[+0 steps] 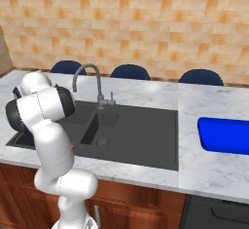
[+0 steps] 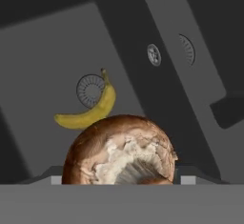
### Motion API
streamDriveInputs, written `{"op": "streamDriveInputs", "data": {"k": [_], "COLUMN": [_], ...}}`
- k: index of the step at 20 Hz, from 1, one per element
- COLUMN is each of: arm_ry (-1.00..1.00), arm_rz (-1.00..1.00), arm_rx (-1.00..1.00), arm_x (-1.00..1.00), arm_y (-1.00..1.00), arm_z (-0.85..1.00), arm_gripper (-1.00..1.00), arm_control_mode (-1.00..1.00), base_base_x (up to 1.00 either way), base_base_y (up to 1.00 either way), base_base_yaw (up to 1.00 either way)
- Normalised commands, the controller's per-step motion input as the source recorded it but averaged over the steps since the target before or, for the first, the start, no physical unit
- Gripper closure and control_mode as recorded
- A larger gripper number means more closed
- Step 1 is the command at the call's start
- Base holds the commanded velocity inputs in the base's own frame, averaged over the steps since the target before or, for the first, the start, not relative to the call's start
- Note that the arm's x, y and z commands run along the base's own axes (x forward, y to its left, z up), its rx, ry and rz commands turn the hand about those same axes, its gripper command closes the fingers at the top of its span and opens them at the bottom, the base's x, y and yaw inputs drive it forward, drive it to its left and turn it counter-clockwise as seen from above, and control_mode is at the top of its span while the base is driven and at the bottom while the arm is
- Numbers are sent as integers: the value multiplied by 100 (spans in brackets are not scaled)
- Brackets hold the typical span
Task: Pick up all produce items and place them in the sink. Turn on the sink faucet to wash them. Then turn the sink off and put them in the tray.
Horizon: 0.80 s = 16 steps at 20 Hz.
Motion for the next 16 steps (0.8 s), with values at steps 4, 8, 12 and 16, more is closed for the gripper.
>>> {"op": "streamDriveInputs", "data": {"k": [4, 8, 12, 16], "arm_ry": [2, 6, 3, 0], "arm_rz": [2, 0, 0, 0], "arm_rx": [0, 0, 0, 0], "arm_x": [43, 44, 36, 31], "arm_y": [4, 1, 3, 3], "arm_z": [-44, -32, -36, -39], "arm_gripper": [100, 100, 100, 100], "arm_control_mode": [-100, -100, -100, -100], "base_base_x": [0, 0, 0, 0], "base_base_y": [0, 0, 0, 0], "base_base_yaw": [0, 0, 0, 0]}}
